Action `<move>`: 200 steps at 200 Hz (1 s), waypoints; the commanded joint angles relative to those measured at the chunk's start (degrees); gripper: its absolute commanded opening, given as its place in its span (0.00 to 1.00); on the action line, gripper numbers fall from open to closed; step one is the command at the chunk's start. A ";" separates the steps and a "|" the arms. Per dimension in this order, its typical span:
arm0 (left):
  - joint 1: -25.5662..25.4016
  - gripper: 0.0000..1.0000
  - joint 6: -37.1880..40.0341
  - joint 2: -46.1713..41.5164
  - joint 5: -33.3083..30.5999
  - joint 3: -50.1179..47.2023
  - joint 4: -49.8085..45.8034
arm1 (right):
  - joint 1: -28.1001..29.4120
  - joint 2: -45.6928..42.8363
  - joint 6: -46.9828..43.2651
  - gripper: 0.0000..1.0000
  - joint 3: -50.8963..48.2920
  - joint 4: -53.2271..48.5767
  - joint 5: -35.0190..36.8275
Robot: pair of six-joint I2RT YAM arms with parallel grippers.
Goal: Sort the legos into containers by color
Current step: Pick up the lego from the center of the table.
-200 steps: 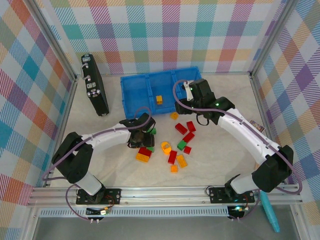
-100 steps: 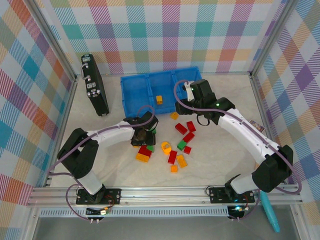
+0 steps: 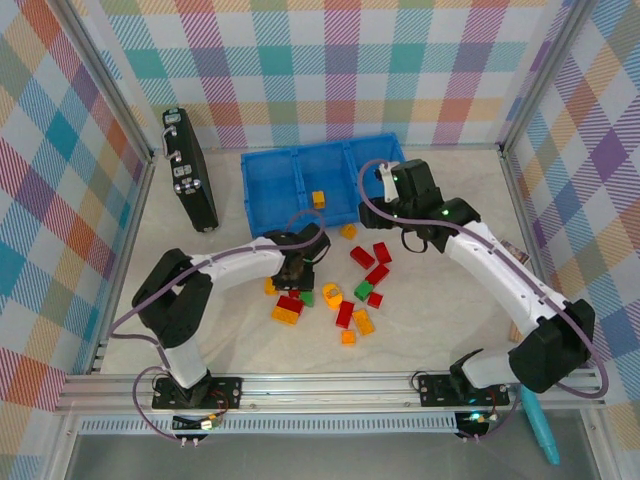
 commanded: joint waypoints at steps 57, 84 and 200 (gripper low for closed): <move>-1.82 0.52 1.19 3.88 -2.18 4.28 -6.10 | -1.74 -5.86 -0.83 0.59 -1.65 -0.70 -1.01; -1.83 0.47 1.19 4.13 -1.93 4.40 -6.01 | -2.44 -7.10 -1.05 0.59 -2.62 -0.65 -1.06; -1.82 0.24 1.80 -1.57 -3.05 5.48 -6.81 | -4.31 -9.30 1.16 0.59 -8.14 -3.07 -2.24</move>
